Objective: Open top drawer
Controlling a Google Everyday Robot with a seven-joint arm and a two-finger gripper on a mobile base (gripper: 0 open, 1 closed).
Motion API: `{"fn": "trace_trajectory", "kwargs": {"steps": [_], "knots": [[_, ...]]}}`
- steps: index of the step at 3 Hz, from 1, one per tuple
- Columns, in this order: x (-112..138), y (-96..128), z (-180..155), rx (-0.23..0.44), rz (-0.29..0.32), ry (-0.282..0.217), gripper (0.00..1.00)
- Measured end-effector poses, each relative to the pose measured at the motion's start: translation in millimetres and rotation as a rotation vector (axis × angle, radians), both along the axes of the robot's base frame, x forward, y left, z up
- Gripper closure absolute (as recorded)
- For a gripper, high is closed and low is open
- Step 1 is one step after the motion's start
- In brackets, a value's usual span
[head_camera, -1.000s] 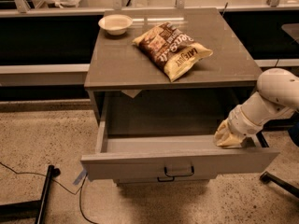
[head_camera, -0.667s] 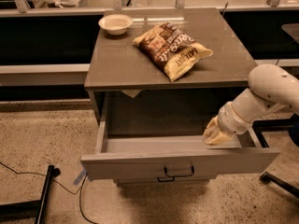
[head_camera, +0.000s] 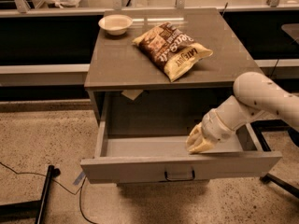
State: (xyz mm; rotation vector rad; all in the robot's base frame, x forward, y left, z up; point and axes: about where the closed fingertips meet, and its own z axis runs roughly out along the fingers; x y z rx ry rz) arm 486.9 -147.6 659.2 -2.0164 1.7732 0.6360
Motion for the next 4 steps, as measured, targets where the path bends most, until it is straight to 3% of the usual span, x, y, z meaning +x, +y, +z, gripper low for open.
{"fn": "trace_trajectory", "kwargs": {"steps": [1, 2, 4], "knots": [[-15, 17, -1, 0.097, 0.025, 0.062, 1.00], [-42, 19, 5, 0.092, 0.043, 0.127, 1.00], [-80, -1, 31, 0.070, 0.040, 0.158, 1.00]]}}
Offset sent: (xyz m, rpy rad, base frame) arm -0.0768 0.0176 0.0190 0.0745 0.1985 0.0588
